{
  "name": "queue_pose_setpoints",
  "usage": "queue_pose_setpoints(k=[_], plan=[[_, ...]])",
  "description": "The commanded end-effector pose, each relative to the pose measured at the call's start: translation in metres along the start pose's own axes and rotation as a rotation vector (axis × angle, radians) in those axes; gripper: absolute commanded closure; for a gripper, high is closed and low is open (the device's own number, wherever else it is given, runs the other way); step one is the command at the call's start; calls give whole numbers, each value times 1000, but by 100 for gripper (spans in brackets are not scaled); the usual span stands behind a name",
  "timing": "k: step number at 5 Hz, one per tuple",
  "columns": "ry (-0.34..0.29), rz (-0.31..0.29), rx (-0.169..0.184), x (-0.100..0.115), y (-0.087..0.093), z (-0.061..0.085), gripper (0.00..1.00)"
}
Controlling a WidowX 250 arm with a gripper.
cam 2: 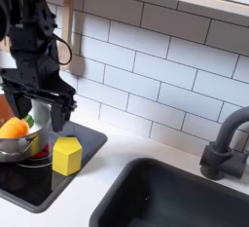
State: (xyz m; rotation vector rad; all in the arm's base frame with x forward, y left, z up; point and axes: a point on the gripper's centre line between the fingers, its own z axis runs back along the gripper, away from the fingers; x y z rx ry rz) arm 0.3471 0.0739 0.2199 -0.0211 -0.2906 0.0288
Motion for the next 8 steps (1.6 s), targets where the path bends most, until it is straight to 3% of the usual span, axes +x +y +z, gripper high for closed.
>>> queue_pose_setpoints(k=[1, 4, 5, 7, 8], plan=[[-7, -21, -15, -11, -16, 4, 0], [-7, -45, 13, -9, -27, -13, 0], [-16, -33, 21, -3, -27, -14, 0], [22, 14, 37, 3, -18, -27, 0], [33, 18, 34, 2, -22, -28, 0]])
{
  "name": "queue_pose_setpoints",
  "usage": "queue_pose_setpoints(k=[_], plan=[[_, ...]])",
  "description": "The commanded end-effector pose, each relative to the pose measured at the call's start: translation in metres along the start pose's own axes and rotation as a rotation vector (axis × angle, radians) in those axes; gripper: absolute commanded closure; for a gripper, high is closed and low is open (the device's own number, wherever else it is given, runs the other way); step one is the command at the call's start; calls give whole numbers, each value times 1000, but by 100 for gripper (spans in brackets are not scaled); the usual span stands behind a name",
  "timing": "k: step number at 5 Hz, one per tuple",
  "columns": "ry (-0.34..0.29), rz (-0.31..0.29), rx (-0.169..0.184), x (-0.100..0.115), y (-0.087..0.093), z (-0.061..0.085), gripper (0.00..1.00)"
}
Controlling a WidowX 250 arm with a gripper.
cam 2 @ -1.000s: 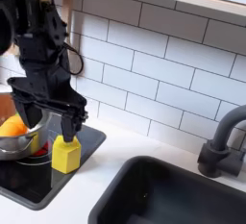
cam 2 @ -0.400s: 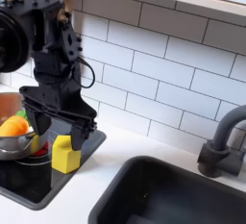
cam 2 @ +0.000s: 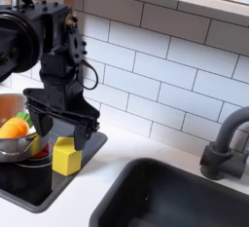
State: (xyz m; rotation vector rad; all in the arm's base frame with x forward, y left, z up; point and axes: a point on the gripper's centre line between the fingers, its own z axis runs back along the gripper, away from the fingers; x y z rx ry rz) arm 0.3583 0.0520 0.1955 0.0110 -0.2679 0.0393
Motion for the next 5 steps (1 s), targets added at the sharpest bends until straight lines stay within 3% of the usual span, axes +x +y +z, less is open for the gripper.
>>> queue_pose_setpoints(k=[1, 3, 5], plan=[[19, 6, 5, 2, 1, -6, 0], [11, -8, 14, -4, 4, -10, 0], [36, -51, 15, -32, 3, -20, 0]])
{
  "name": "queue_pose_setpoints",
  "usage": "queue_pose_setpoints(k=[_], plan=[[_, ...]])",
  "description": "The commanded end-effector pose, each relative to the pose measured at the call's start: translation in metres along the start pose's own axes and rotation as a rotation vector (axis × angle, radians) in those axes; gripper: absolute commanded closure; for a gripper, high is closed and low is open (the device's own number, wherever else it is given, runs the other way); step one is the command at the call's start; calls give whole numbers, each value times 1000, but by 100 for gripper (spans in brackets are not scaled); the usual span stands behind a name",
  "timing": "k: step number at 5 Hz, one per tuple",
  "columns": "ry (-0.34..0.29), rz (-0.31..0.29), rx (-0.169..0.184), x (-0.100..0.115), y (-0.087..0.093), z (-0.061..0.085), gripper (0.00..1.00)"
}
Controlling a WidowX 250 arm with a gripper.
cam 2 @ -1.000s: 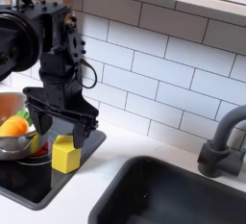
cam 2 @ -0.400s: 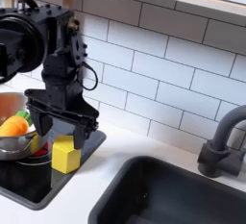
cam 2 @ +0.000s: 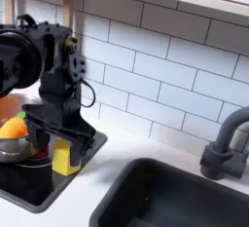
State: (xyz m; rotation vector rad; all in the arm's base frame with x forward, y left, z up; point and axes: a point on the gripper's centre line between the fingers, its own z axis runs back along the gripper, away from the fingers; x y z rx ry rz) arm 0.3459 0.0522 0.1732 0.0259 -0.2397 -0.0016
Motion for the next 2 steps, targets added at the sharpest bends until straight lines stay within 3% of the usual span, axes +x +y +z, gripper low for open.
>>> queue_pose_setpoints(k=[1, 2], plan=[[9, -13, -4, -21, -2, -1, 0], [-3, -4, -7, -14, -2, 1, 0]])
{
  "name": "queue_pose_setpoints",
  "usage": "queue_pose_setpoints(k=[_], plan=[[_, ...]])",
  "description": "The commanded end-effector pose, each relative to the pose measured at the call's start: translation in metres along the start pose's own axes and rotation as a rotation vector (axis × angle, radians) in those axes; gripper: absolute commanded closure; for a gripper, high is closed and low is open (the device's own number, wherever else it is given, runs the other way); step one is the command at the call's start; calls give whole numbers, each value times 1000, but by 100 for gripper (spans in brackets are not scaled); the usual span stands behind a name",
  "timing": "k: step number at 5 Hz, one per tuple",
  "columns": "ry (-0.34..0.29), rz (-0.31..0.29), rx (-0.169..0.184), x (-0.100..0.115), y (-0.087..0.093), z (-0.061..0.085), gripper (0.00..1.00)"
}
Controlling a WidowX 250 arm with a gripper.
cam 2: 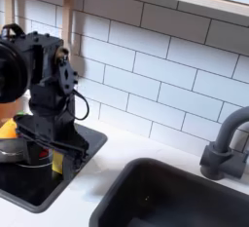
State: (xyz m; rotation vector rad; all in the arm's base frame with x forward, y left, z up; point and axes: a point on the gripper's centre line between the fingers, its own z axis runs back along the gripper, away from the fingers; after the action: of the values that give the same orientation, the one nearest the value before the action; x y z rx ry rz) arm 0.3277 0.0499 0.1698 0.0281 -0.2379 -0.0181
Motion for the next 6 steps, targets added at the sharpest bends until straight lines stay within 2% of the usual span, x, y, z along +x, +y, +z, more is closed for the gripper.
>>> queue_pose_setpoints(k=[1, 3, 4, 6], plan=[[-11, 24, -2, 0, -2, -1, 0], [-34, 54, 7, 3, -1, -1, 0], [-23, 67, 0, 3, -1, -3, 0], [-13, 55, -10, 1, 0, -3, 0]])
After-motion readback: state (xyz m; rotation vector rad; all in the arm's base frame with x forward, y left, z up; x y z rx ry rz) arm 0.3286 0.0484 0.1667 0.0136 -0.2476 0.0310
